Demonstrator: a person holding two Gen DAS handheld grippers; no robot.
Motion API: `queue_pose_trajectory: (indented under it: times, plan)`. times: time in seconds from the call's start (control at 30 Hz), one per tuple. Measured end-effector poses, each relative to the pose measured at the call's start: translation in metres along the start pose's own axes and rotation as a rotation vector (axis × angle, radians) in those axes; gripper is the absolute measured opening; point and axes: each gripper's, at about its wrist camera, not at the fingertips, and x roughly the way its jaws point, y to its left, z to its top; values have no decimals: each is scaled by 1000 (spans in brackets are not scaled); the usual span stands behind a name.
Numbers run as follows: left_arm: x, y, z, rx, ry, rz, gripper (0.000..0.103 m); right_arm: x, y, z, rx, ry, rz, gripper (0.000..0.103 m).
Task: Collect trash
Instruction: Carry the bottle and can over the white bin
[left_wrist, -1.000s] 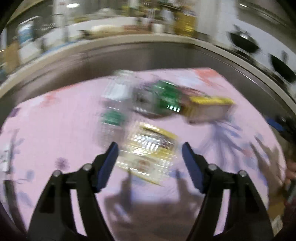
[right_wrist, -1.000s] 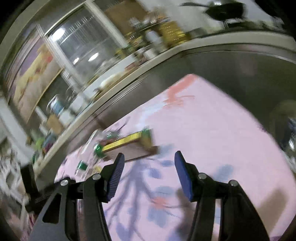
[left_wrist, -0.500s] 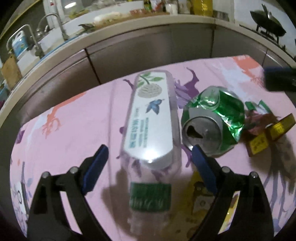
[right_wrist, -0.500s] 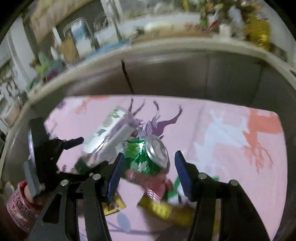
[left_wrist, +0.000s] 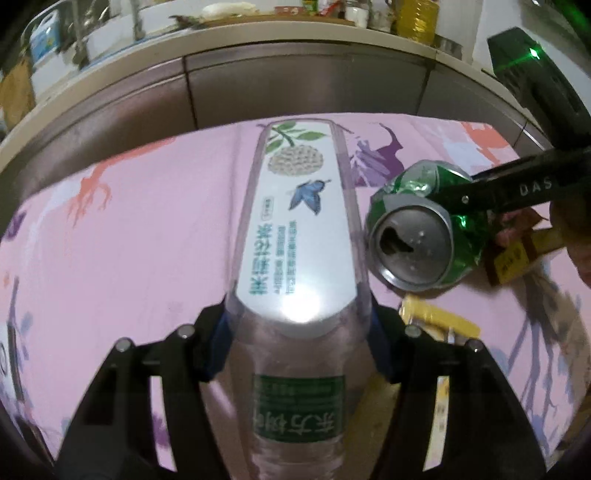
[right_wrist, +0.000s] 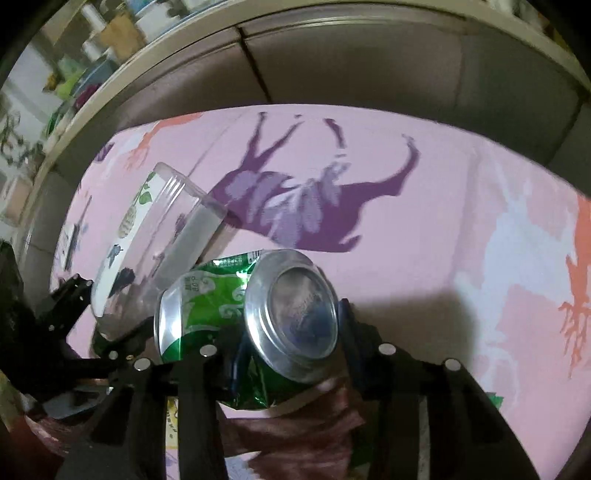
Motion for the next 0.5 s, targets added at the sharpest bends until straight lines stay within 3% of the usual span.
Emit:
queue_pose_trajectory:
  times: [0.27, 0.5]
  plan:
    - [-62, 30, -41, -142, -52, -70, 60, -47, 64, -12, -59, -134, 74, 40]
    - [-108, 3, -78, -87, -66, -163, 60, -85, 93, -83, -46, -253, 173, 40]
